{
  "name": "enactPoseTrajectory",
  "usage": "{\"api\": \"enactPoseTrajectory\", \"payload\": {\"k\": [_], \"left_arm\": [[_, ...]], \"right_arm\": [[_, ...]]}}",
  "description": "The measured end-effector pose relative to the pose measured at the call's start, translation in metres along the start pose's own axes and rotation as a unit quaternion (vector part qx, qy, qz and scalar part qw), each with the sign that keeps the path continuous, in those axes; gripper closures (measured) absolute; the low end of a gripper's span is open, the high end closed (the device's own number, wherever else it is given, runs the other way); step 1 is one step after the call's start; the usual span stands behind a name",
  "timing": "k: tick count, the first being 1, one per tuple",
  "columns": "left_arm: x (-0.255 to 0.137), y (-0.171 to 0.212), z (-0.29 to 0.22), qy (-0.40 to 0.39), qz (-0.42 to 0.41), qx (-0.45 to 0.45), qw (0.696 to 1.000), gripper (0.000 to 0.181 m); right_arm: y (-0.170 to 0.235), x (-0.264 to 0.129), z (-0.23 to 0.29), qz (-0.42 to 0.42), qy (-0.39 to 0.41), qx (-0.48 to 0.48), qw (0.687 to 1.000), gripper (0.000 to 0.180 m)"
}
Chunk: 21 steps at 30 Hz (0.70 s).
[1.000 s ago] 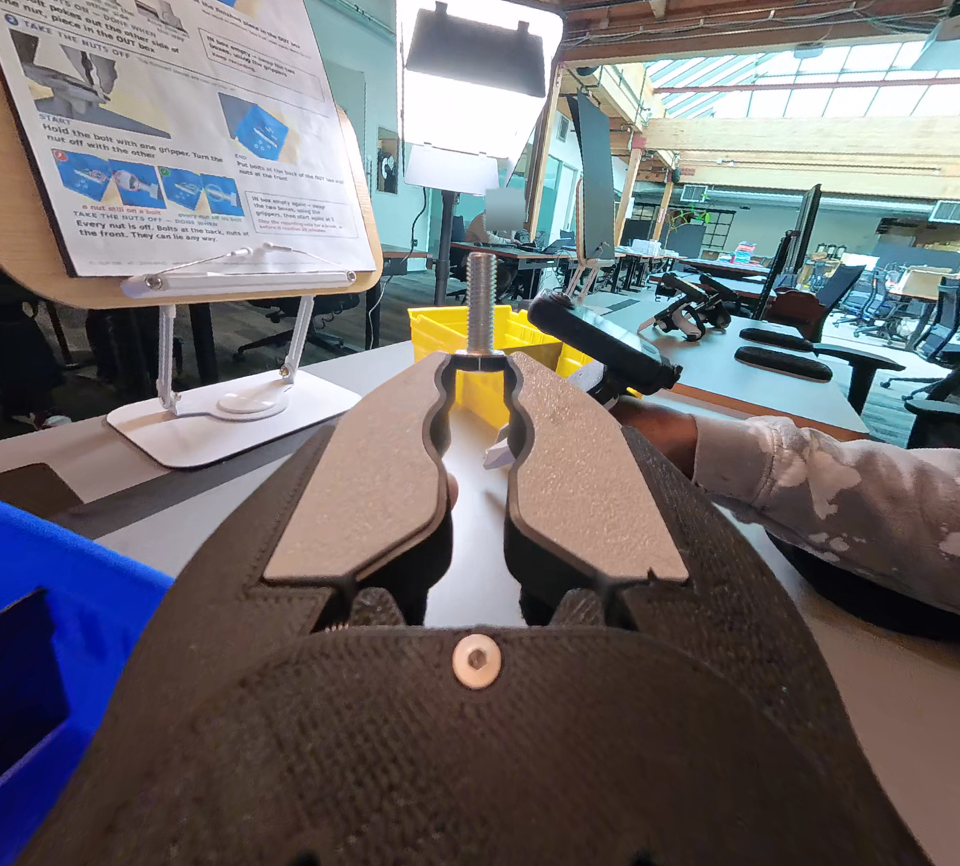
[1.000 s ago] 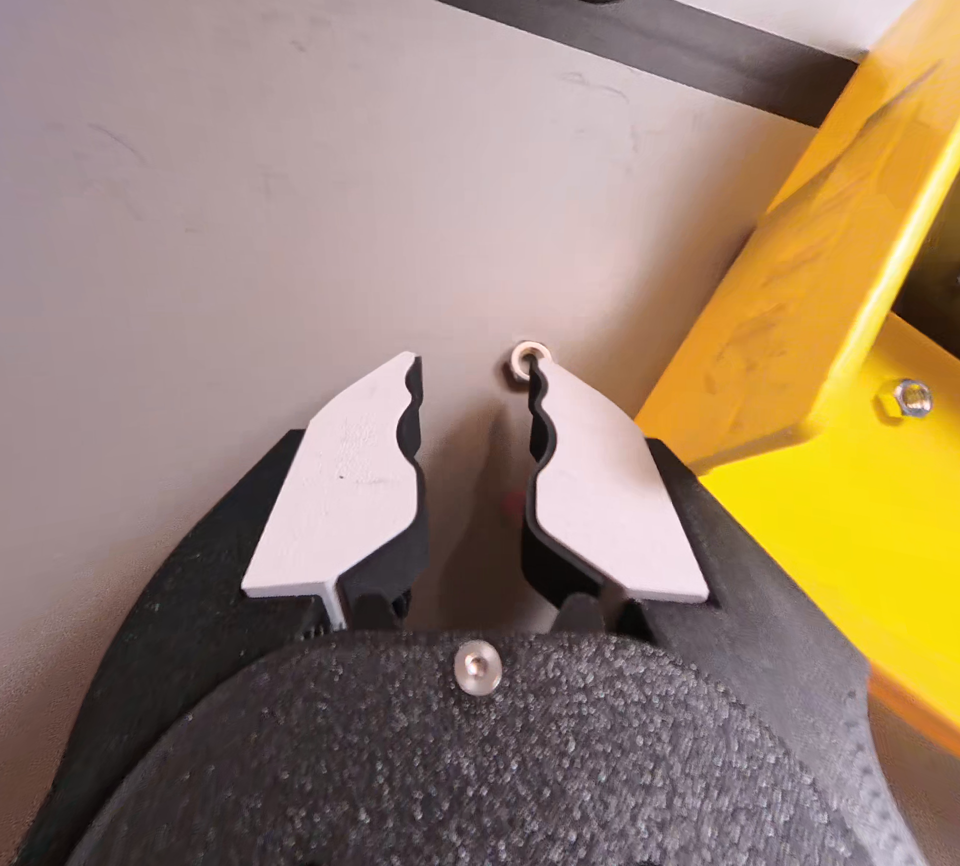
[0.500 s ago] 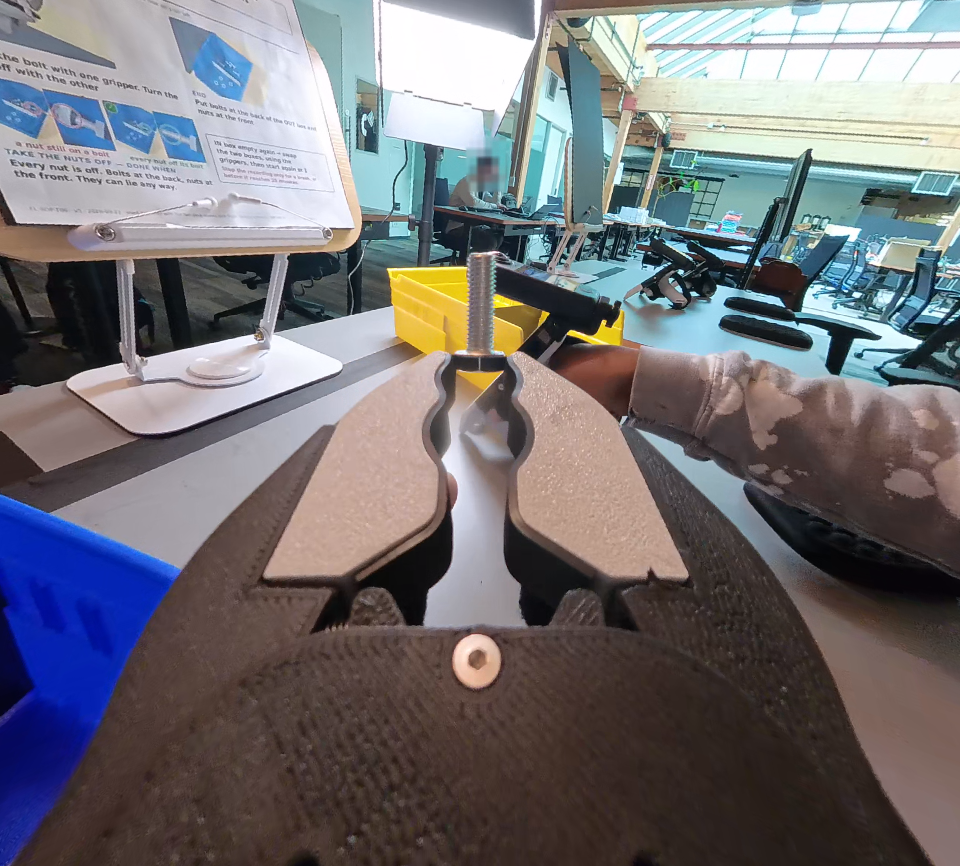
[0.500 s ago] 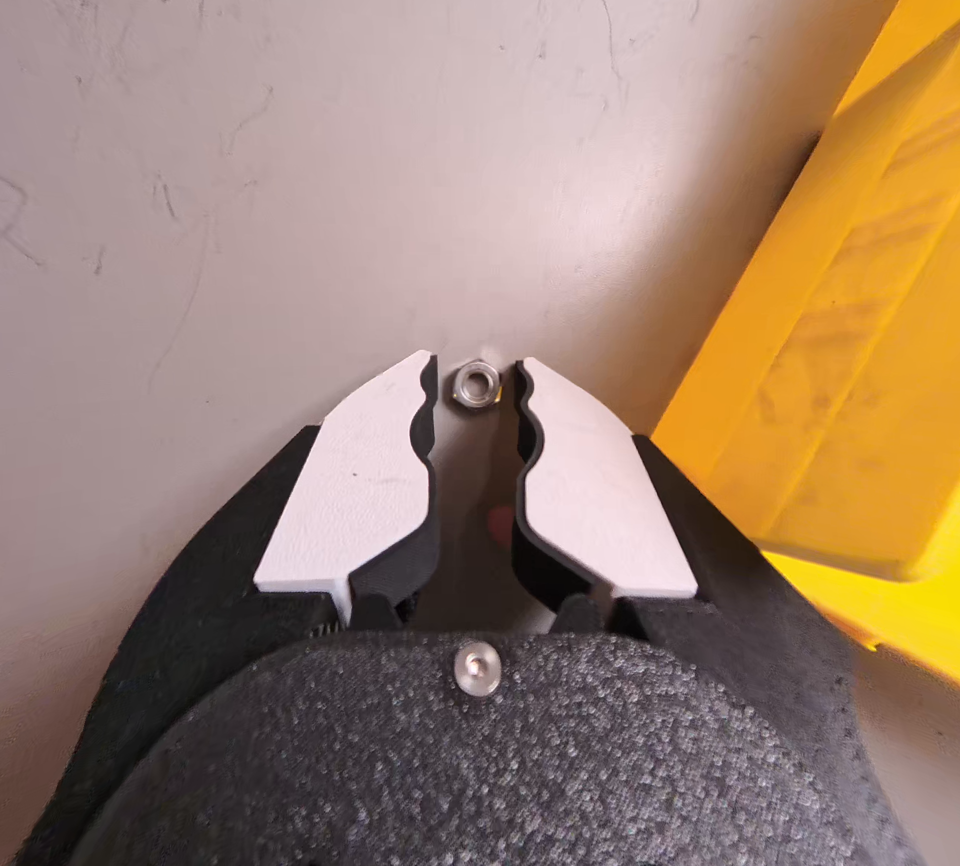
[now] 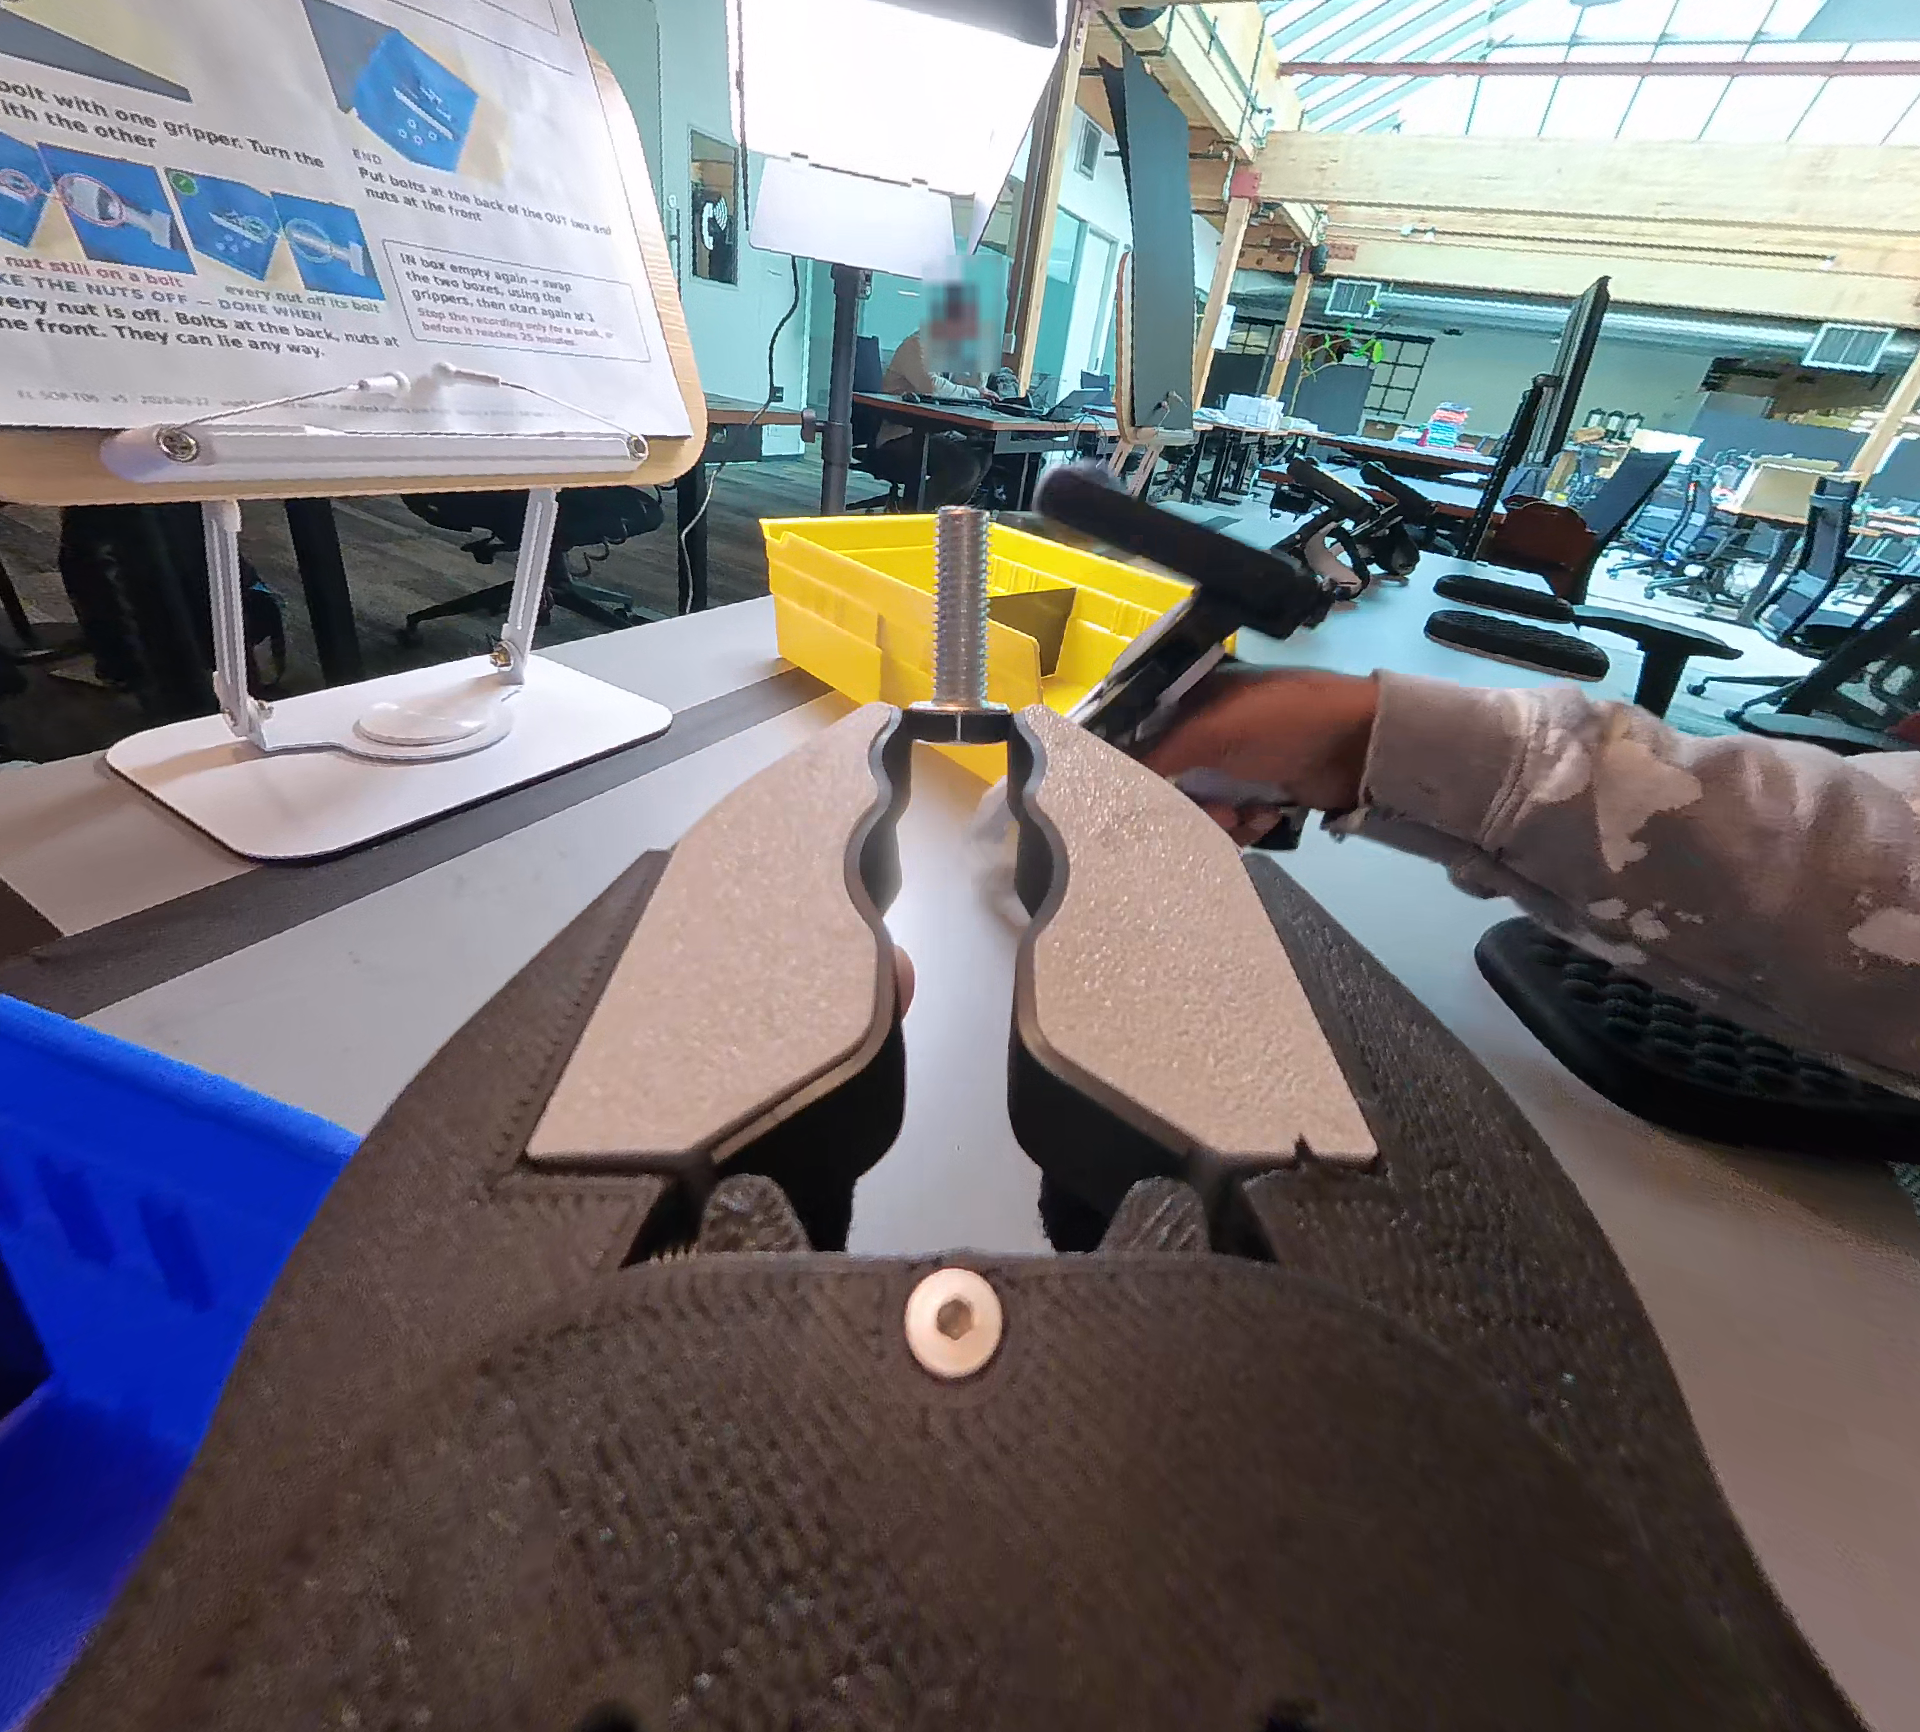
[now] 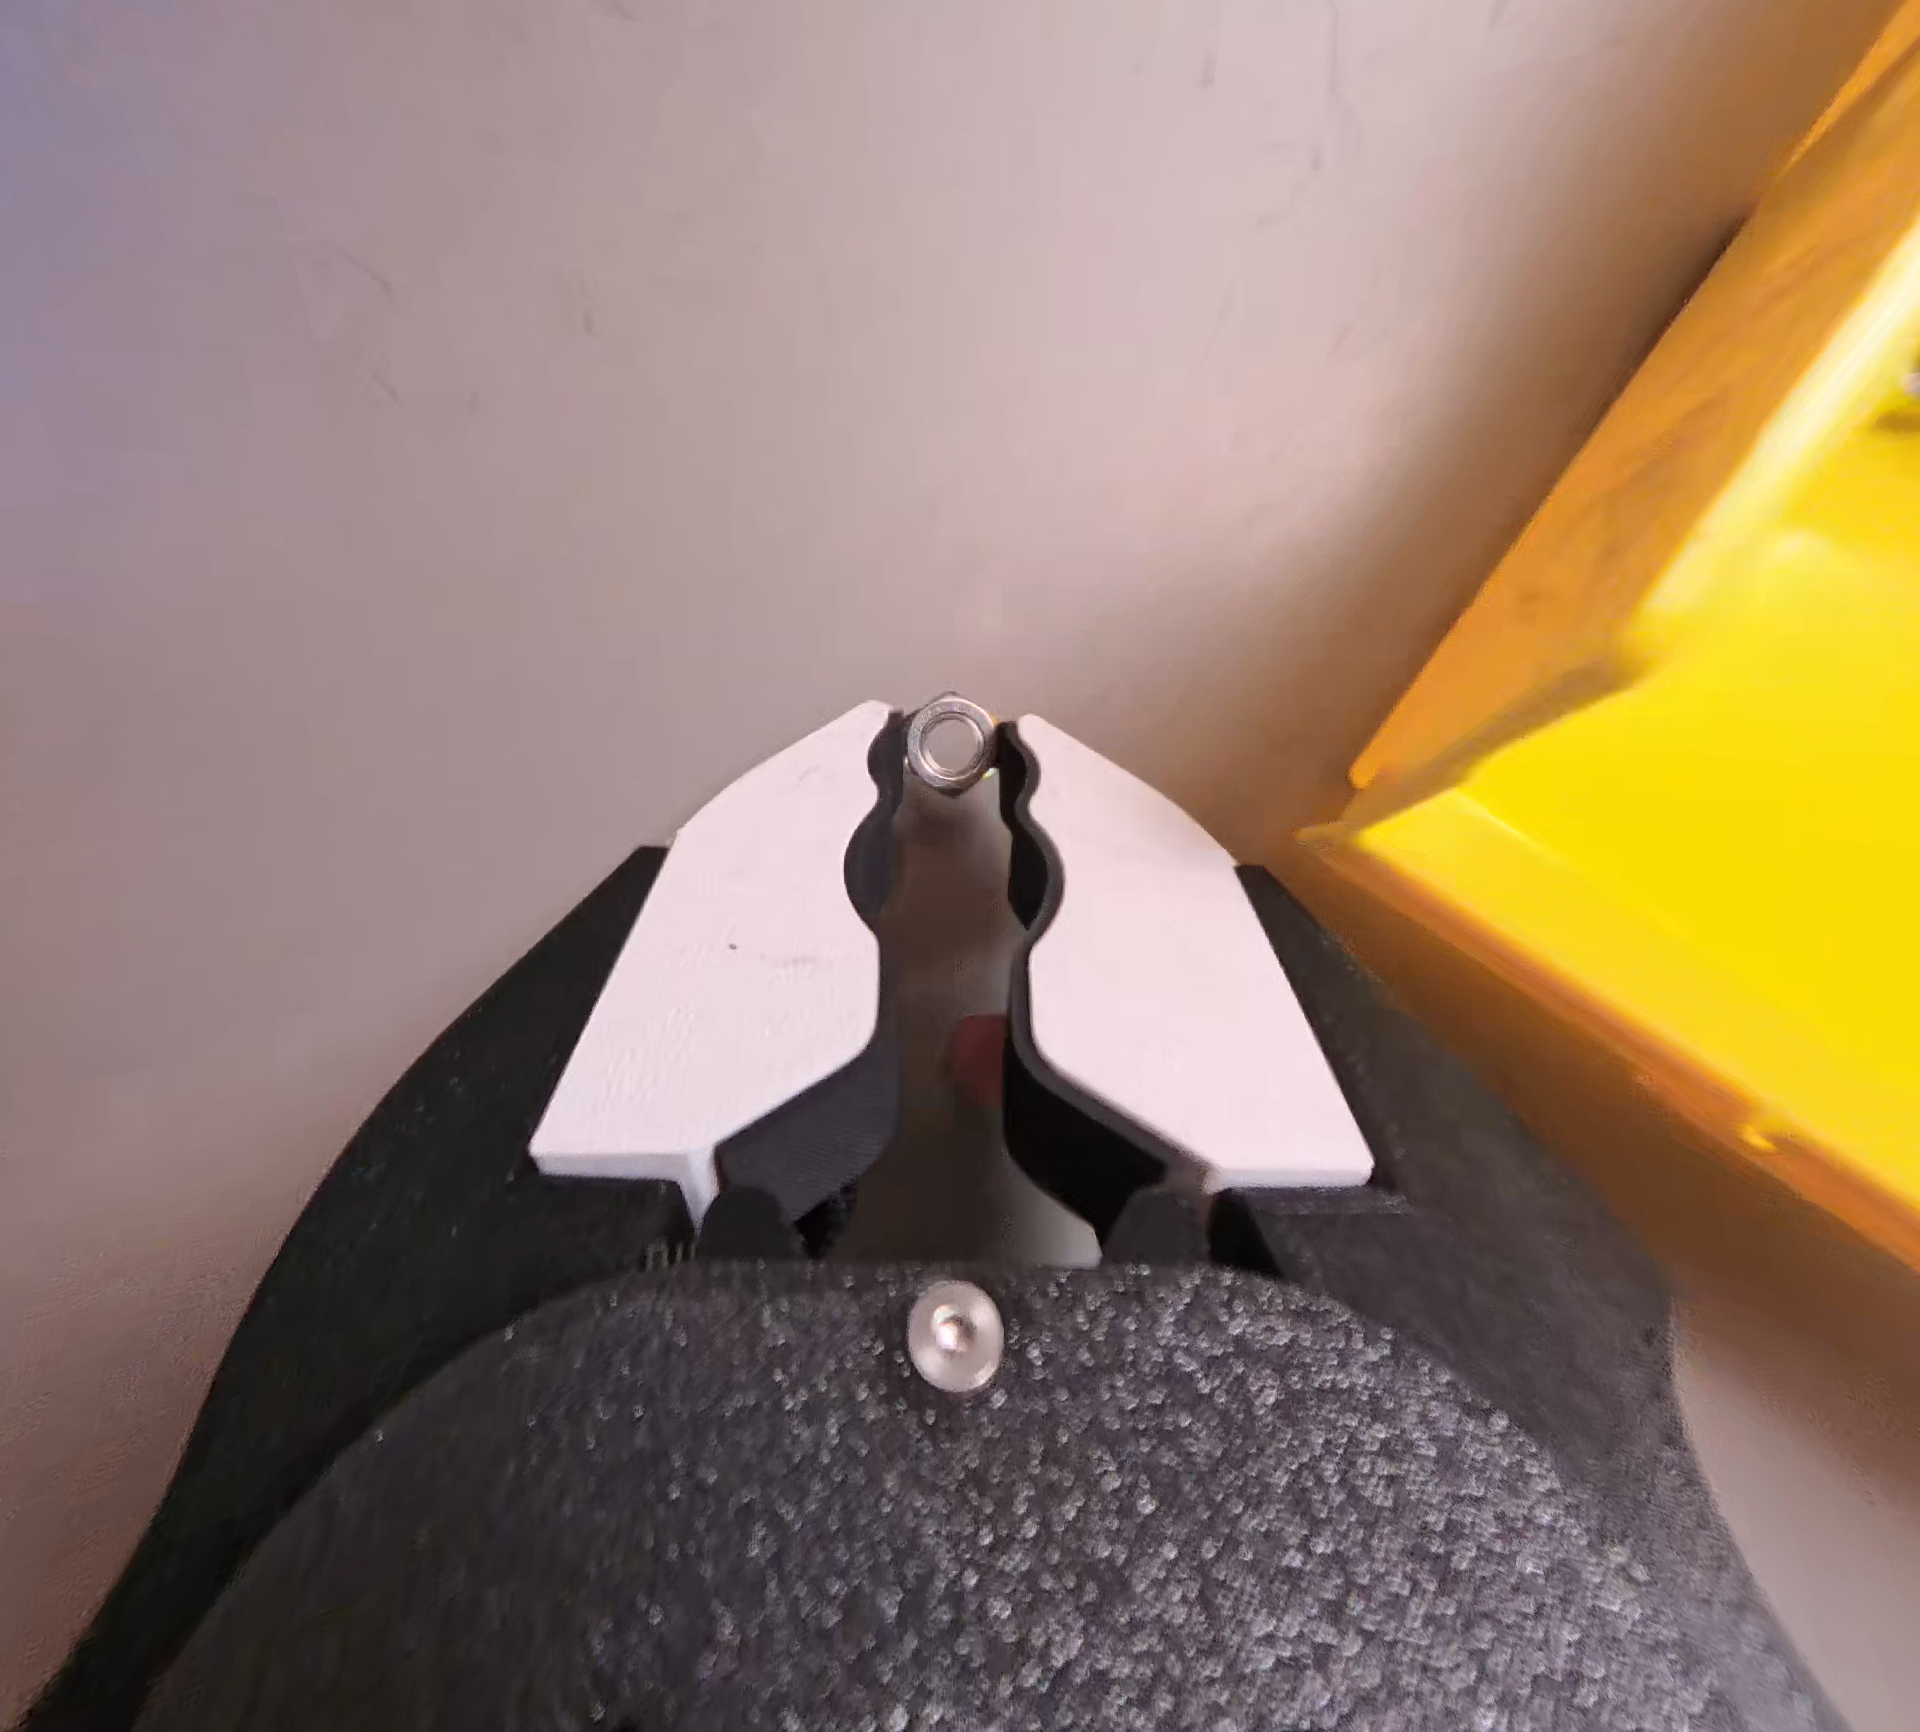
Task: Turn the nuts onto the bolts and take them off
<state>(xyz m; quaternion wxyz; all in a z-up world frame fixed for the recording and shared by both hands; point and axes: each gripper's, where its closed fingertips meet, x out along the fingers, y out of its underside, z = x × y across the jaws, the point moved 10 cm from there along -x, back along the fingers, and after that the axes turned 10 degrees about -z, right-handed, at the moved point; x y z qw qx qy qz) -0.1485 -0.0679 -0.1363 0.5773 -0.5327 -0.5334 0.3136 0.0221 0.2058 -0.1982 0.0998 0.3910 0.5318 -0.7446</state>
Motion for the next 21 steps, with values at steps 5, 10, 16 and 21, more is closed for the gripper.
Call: {"api": "enactPoseTrajectory", "payload": {"k": [5, 10, 16, 21], "left_arm": [[0.000, 0.005, 0.005, -0.003, 0.005, -0.002, 1.000, 0.163], [0.000, 0.012, 0.008, -0.007, 0.015, -0.005, 1.000, 0.163], [0.002, 0.022, 0.006, -0.006, 0.032, 0.001, 0.999, 0.163], [0.003, 0.030, 0.004, -0.007, 0.049, 0.007, 0.999, 0.163]], "right_arm": [[-0.045, -0.065, -0.039, -0.101, 0.000, -0.011, 0.995, 0.162], [-0.073, -0.072, -0.113, -0.081, 0.019, 0.052, 0.995, 0.162], [-0.053, -0.009, -0.161, 0.051, 0.114, 0.004, 0.992, 0.162], [-0.047, 0.015, -0.159, 0.090, 0.102, -0.042, 0.990, 0.157]]}}
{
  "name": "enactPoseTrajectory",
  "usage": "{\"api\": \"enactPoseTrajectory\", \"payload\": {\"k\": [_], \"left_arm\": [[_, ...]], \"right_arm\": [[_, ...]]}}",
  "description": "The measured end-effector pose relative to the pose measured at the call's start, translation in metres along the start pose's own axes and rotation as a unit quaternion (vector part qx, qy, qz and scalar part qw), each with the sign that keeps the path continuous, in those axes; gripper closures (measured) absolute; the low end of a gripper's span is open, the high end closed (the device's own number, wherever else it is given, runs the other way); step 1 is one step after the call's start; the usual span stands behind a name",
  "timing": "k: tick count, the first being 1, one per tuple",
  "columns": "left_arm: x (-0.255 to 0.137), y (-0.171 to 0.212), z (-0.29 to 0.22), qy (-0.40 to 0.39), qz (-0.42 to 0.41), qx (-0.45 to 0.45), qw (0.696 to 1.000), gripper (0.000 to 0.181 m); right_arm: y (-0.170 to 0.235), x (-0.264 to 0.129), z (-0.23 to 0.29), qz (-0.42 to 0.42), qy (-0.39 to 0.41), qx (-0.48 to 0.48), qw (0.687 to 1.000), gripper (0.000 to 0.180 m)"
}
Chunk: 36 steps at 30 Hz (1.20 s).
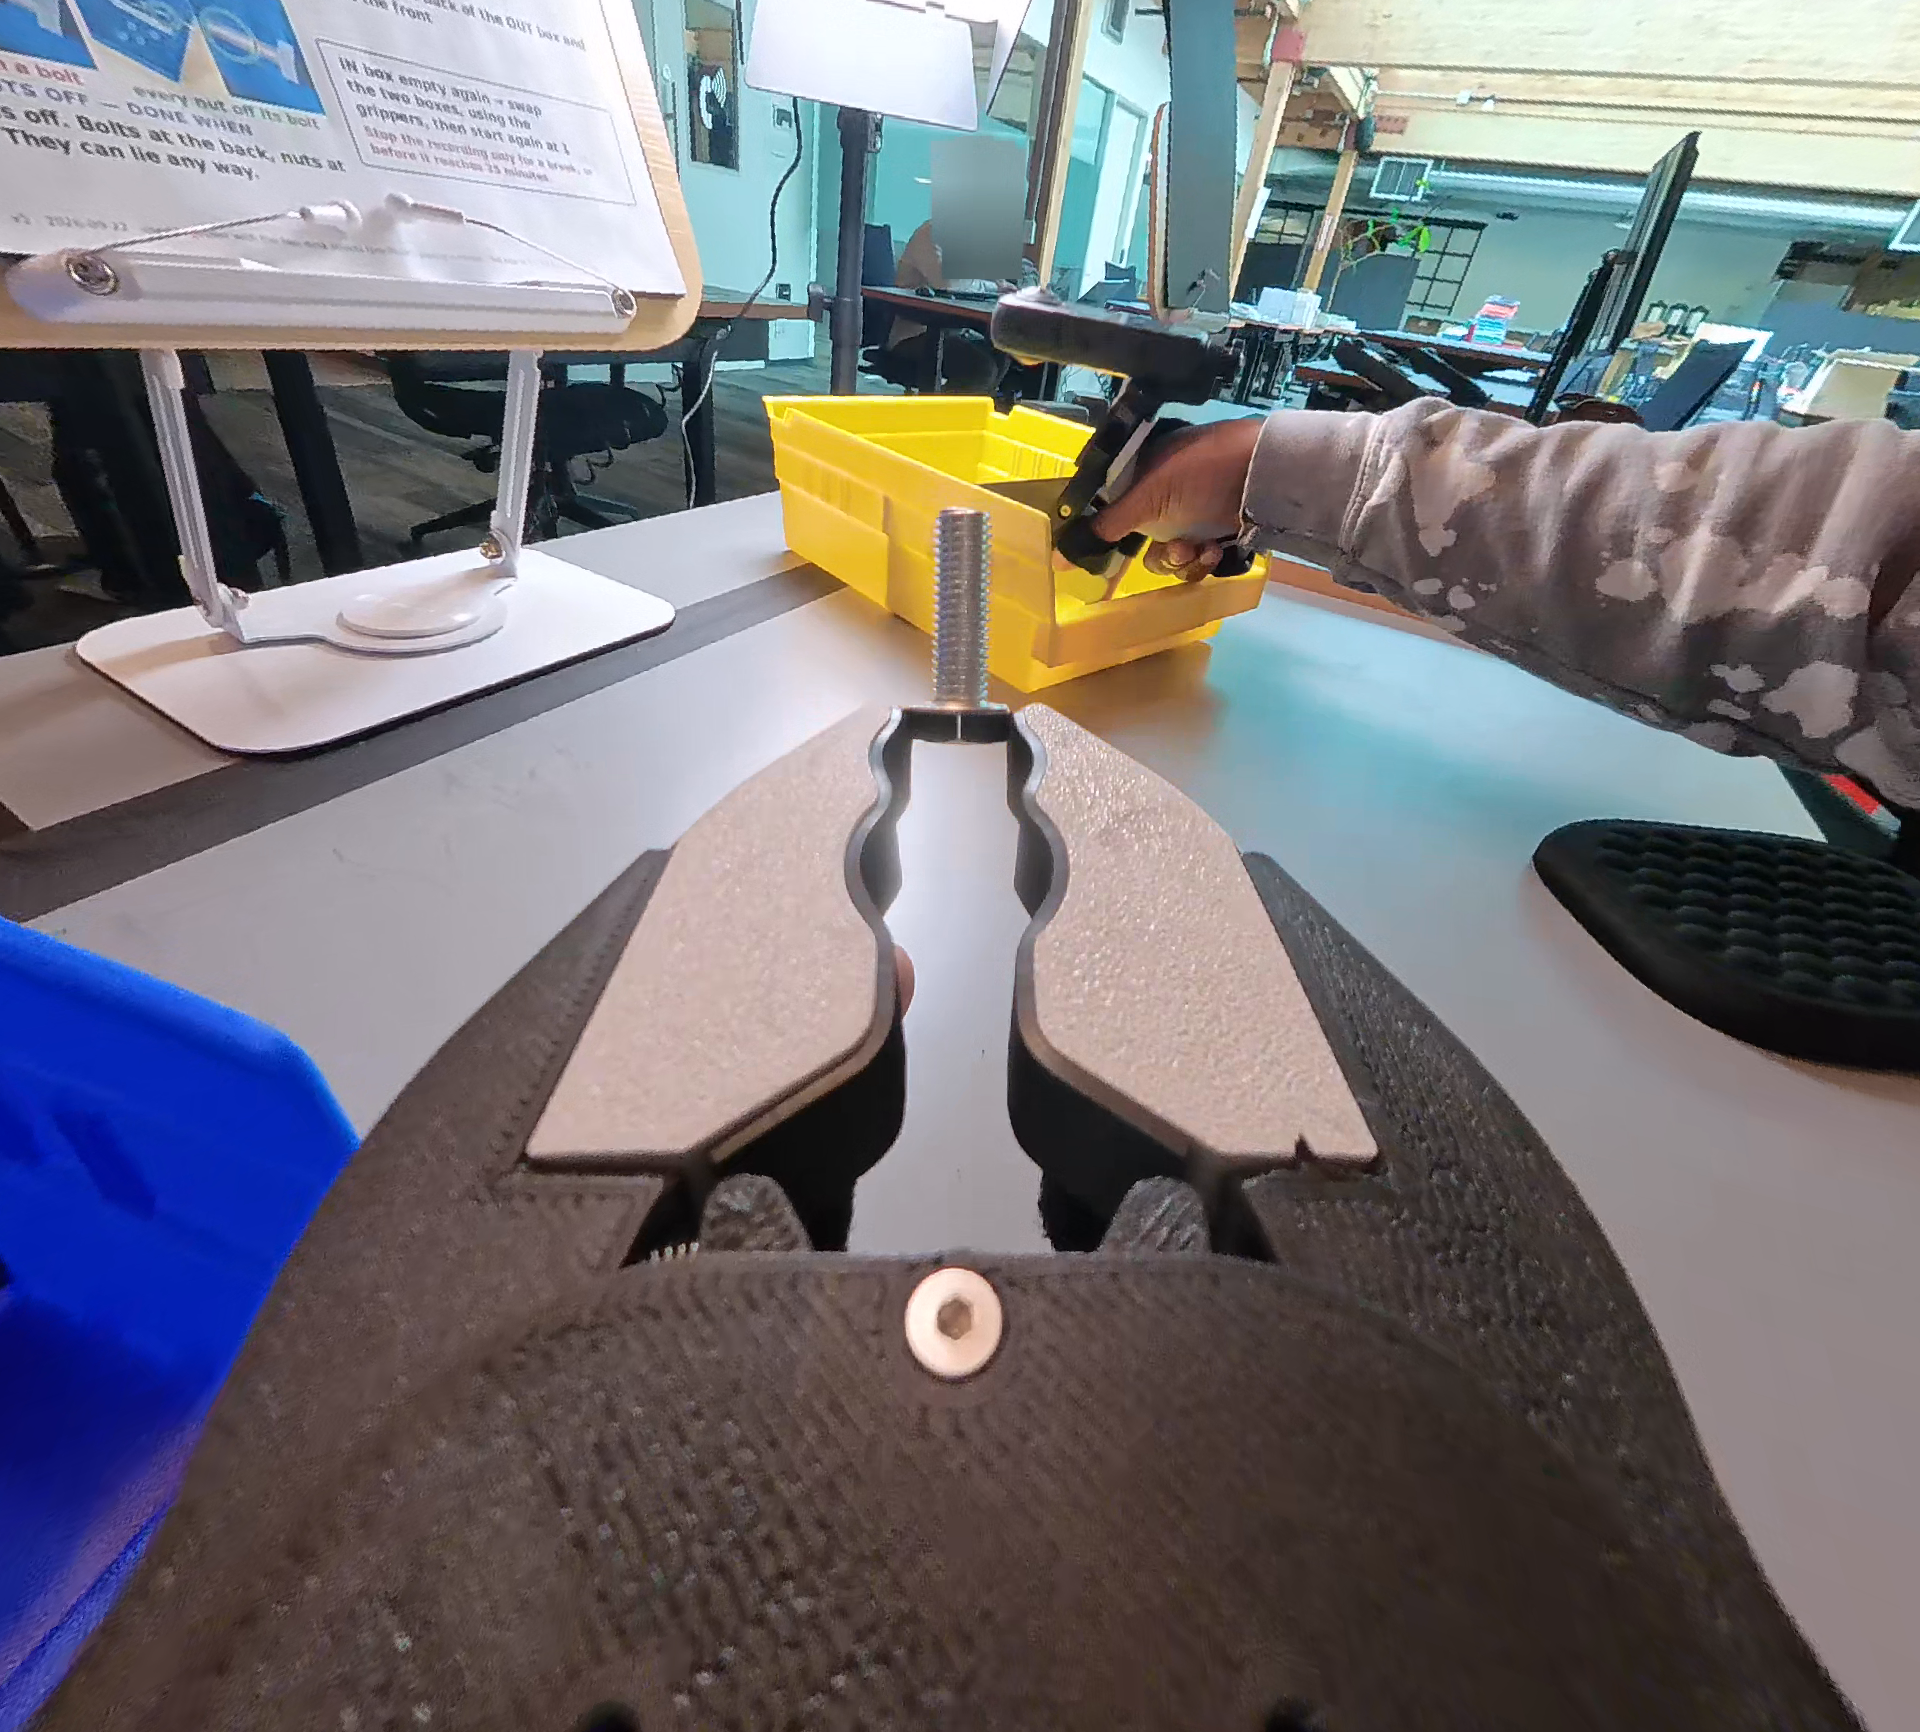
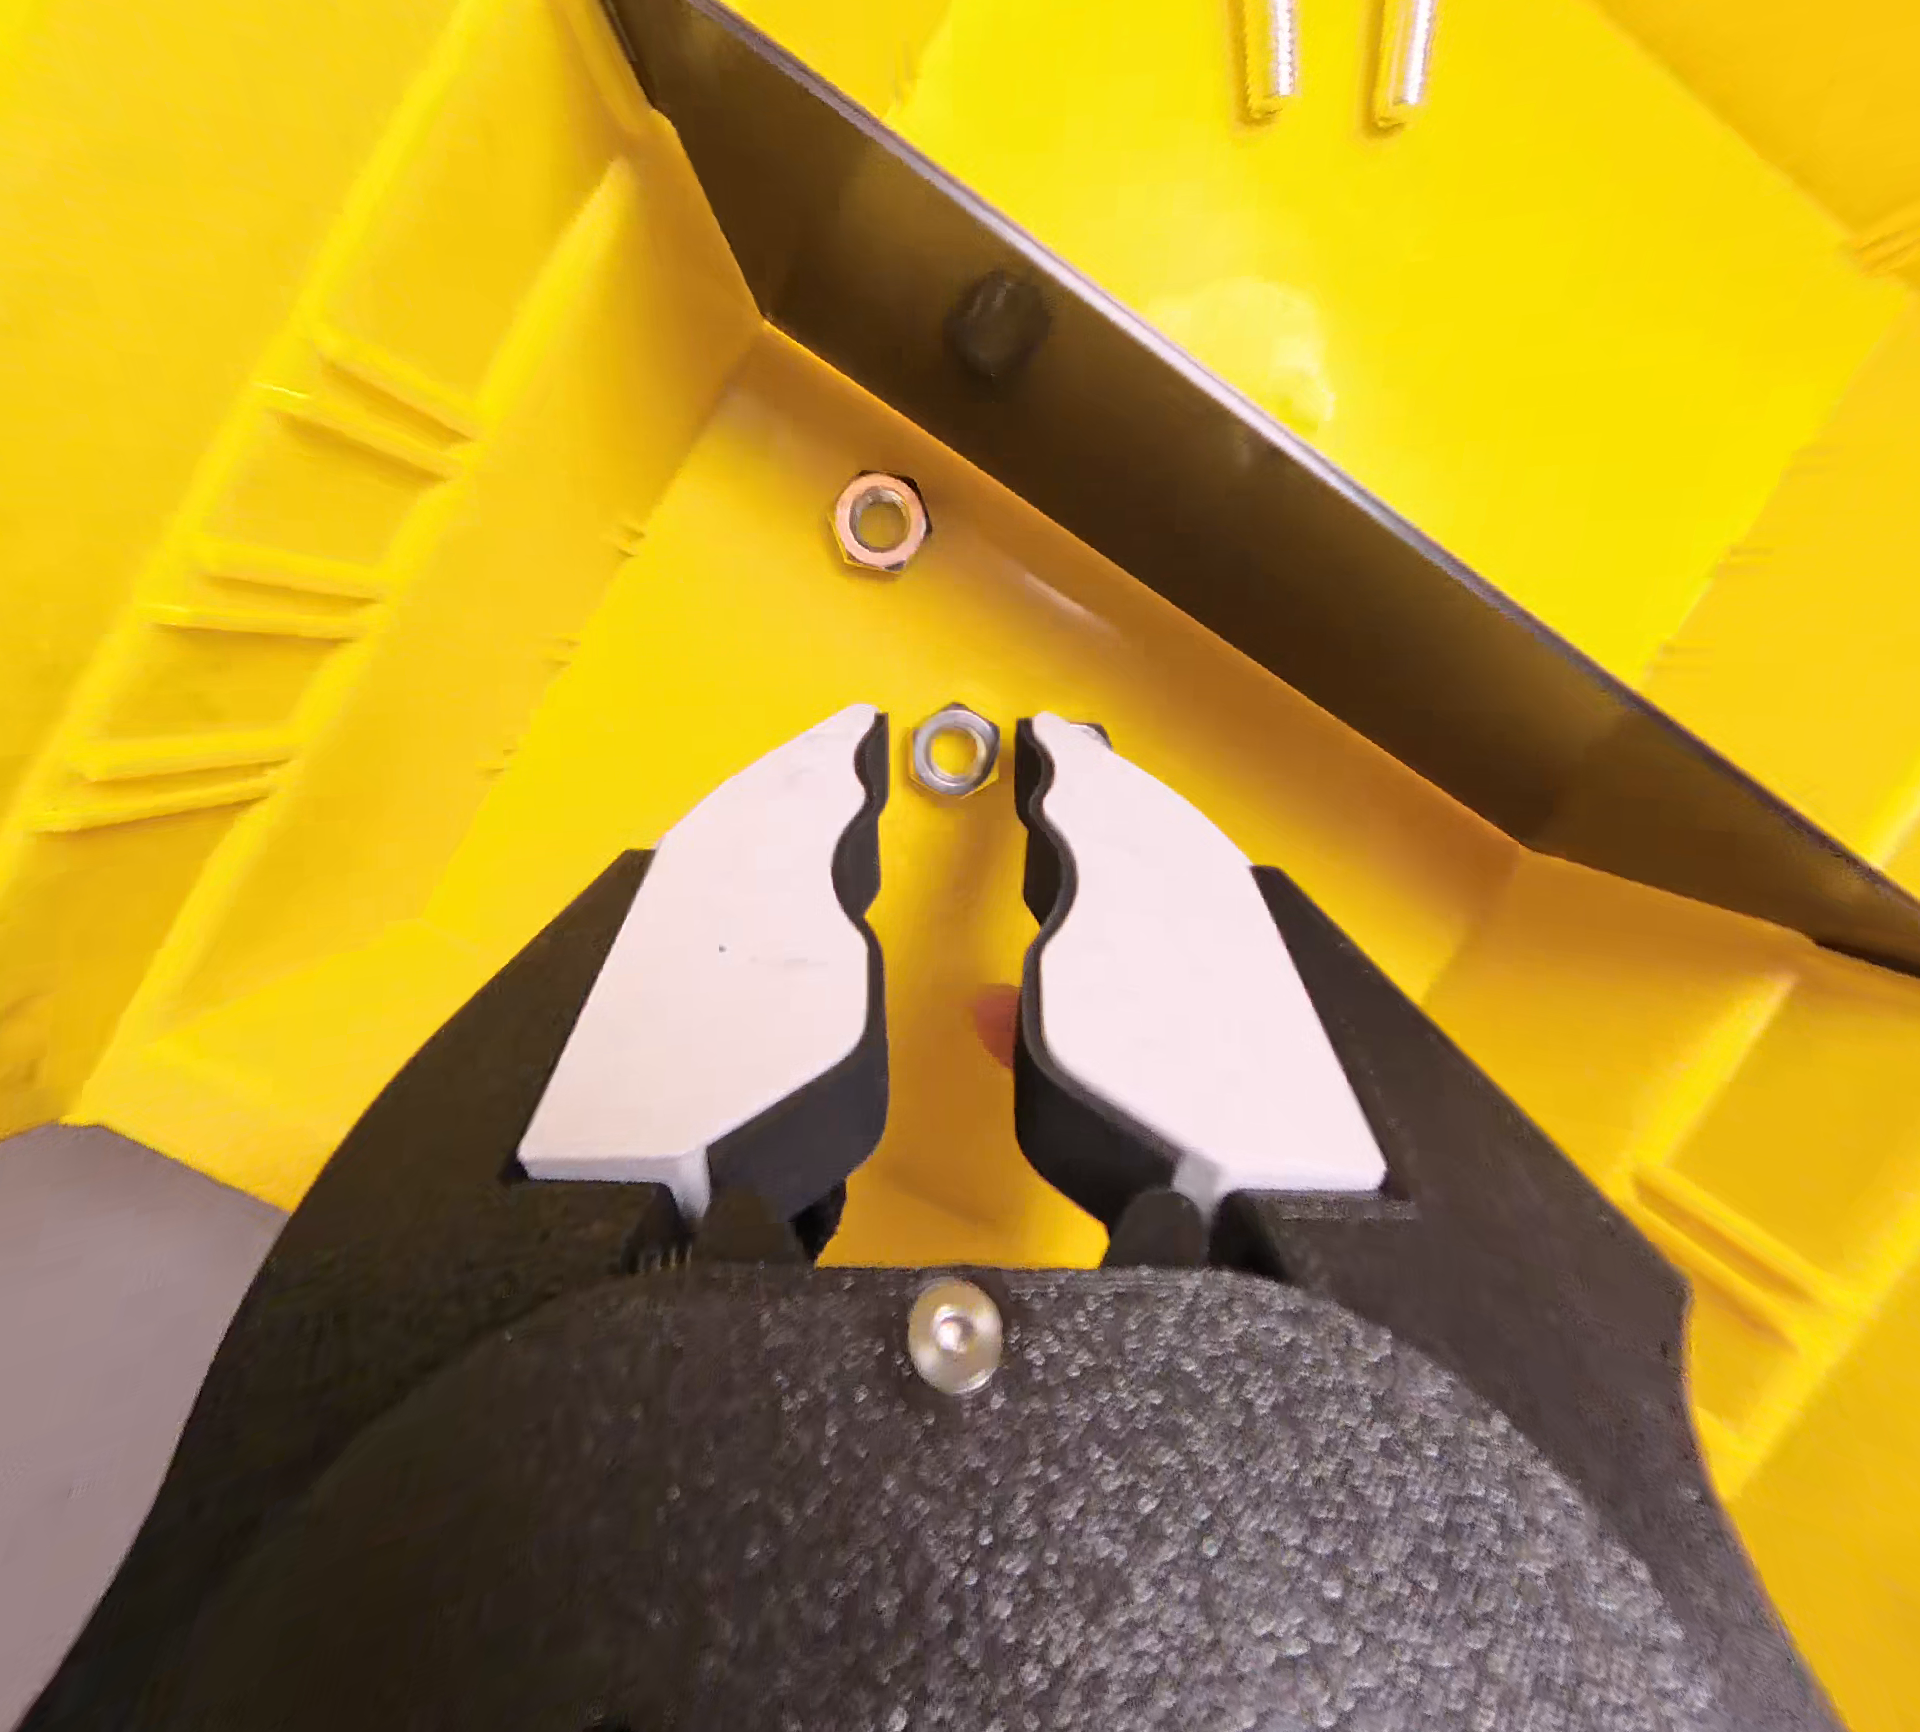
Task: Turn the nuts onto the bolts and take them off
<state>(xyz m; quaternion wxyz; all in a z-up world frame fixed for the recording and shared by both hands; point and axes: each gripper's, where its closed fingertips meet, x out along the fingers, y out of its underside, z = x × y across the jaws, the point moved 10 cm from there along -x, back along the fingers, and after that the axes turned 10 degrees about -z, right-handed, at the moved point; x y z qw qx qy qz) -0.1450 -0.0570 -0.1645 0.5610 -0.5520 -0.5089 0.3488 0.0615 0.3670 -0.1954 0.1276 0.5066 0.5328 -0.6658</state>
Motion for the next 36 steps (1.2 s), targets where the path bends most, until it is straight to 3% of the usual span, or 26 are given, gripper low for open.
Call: {"api": "enactPoseTrajectory", "payload": {"k": [3, 7, 11, 13, 14, 16, 19, 25, 29, 31, 36], "left_arm": [[0.001, 0.003, 0.000, -0.001, 0.006, 0.001, 1.000, 0.163], [0.002, 0.007, 0.000, -0.003, 0.011, -0.002, 1.000, 0.163], [0.003, 0.008, -0.001, -0.003, 0.015, -0.001, 1.000, 0.163], [0.004, 0.008, -0.002, -0.003, 0.017, 0.002, 1.000, 0.163], [0.005, 0.009, -0.002, -0.003, 0.019, 0.003, 1.000, 0.163], [0.005, 0.009, -0.004, -0.002, 0.023, 0.006, 1.000, 0.163], [0.006, 0.012, -0.006, -0.001, 0.032, 0.007, 0.999, 0.163], [0.011, 0.020, -0.011, 0.015, 0.066, 0.022, 0.997, 0.163], [0.018, 0.025, -0.025, 0.052, 0.102, 0.052, 0.992, 0.163], [0.024, 0.028, -0.035, 0.071, 0.149, 0.073, 0.984, 0.163], [0.031, 0.040, -0.060, 0.105, 0.229, 0.135, 0.958, 0.162]], "right_arm": [[-0.007, -0.013, 0.004, -0.053, -0.017, -0.006, 0.998, 0.142], [-0.011, -0.051, 0.010, -0.143, -0.085, -0.041, 0.985, 0.140], [0.015, -0.073, 0.023, -0.052, -0.168, -0.167, 0.970, 0.130], [0.033, -0.071, 0.032, 0.006, -0.169, -0.234, 0.957, 0.135], [0.039, -0.068, 0.038, 0.017, -0.157, -0.265, 0.951, 0.146], [0.045, -0.066, 0.053, -0.013, -0.106, -0.322, 0.941, 0.152], [0.050, -0.074, 0.081, -0.053, -0.126, -0.361, 0.922, 0.160], [0.047, -0.127, 0.120, -0.107, -0.144, -0.397, 0.900, 0.152], [0.038, -0.170, 0.170, -0.228, -0.227, -0.395, 0.860, 0.151], [0.042, -0.181, 0.198, -0.261, -0.267, -0.436, 0.819, 0.151], [0.063, -0.168, 0.251, -0.236, -0.242, -0.598, 0.727, 0.150]]}}
